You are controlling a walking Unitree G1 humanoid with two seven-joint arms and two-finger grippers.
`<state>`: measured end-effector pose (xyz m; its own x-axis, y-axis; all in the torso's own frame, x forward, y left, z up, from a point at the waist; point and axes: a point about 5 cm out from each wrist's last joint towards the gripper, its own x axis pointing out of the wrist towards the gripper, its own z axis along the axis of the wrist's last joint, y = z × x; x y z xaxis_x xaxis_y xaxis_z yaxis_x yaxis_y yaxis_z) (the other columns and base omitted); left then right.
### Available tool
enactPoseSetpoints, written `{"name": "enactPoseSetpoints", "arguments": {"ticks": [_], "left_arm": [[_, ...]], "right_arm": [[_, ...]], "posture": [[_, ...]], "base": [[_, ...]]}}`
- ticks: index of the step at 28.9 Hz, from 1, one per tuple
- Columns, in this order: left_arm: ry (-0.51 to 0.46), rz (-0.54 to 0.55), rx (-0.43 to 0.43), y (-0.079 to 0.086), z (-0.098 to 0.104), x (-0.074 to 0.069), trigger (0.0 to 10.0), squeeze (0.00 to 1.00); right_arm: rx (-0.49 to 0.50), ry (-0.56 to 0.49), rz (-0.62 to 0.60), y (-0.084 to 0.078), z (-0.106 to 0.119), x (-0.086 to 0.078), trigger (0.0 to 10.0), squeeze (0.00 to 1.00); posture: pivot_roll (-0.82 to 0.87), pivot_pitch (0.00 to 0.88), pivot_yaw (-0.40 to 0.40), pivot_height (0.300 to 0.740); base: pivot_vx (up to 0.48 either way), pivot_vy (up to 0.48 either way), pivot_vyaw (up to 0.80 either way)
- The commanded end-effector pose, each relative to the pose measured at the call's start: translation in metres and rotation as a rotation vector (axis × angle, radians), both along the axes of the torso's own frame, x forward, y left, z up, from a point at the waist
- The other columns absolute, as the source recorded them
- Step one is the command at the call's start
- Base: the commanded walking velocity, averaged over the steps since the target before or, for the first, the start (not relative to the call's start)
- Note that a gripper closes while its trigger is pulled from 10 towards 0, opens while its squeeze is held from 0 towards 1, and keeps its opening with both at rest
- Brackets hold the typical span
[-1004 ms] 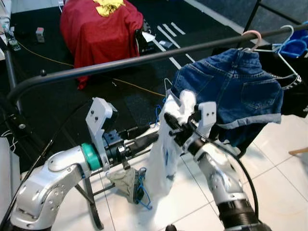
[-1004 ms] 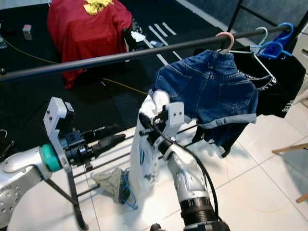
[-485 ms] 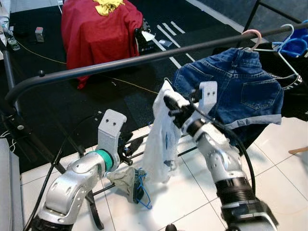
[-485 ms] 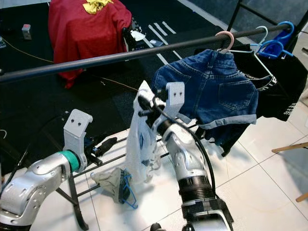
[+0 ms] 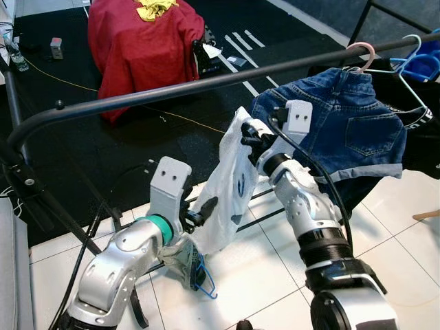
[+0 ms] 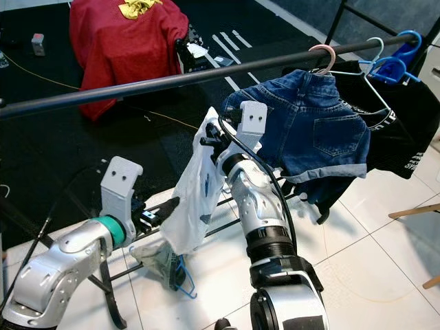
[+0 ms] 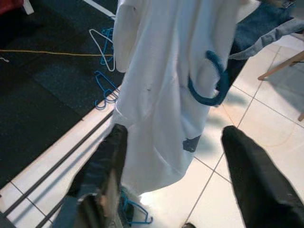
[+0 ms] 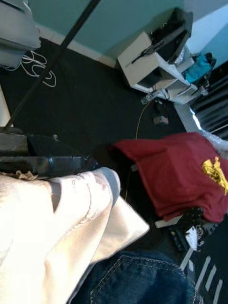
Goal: Hang hanger
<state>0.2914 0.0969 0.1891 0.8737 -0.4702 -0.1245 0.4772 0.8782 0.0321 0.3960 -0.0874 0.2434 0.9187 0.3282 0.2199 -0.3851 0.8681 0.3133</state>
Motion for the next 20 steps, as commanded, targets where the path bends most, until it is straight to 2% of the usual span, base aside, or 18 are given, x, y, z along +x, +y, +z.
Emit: {"name": "enactPoseSetpoints", "arguments": {"ticks": [1,2,3,5,8,10,11,12,17,20], "left_arm": [[-0.024,-0.011,0.039,-0.008,-0.002,0.0,10.0,0.95],[-0.035,-0.015,0.059,-0.01,-0.002,0.0,10.0,0.95],[-0.047,-0.013,0.08,-0.012,-0.003,0.0,10.0,0.0],[-0.067,-0.005,0.106,-0.012,-0.004,0.0,10.0,0.0],[-0.078,-0.002,0.118,-0.01,-0.005,0.0,10.0,0.0],[-0.079,0.026,0.111,-0.001,-0.007,-0.001,10.0,0.0],[-0.079,0.026,0.111,-0.001,-0.007,-0.001,10.0,0.0],[-0.066,0.079,0.113,0.013,-0.013,-0.001,10.0,0.0],[-0.048,0.11,0.113,0.022,-0.017,-0.001,10.0,0.0],[-0.004,0.149,0.103,0.035,-0.022,-0.005,10.0,0.0]], "right_arm": [[0.007,-0.017,-0.001,0.005,0.005,0.002,0.0,0.0],[0.009,-0.019,0.007,0.008,0.007,0.003,0.0,0.0],[0.0,-0.029,0.037,0.014,0.01,0.002,0.0,0.0],[-0.03,-0.052,0.104,0.024,0.012,-0.001,0.0,0.0],[-0.064,-0.074,0.143,0.029,0.012,-0.005,0.0,0.0],[-0.151,-0.111,0.241,0.036,0.003,-0.016,0.0,0.0],[-0.151,-0.111,0.241,0.036,0.003,-0.016,0.0,0.0],[-0.222,-0.136,0.31,0.037,-0.008,-0.029,0.0,0.0],[-0.249,-0.15,0.334,0.035,-0.011,-0.035,0.0,0.0],[-0.249,-0.168,0.317,0.032,-0.007,-0.035,0.0,0.0]], "posture": [[-0.1,0.192,0.055,0.74],[-0.1,0.193,0.052,0.74],[-0.1,0.194,0.047,0.74],[-0.09,0.193,0.043,0.74],[-0.09,0.194,0.041,0.74],[-0.09,0.198,0.039,0.74],[-0.09,0.198,0.039,0.74],[-0.1,0.202,0.044,0.74],[-0.1,0.202,0.045,0.74],[-0.1,0.196,0.048,0.74]], "base": [[0.0,0.0,0.0],[0.0,0.0,0.0],[0.0,0.0,0.0],[0.0,0.0,0.0],[0.0,0.0,0.0],[0.0,0.0,0.0],[0.0,0.0,0.0],[0.0,0.0,0.0],[0.0,0.0,0.0],[0.0,0.0,0.0]]}}
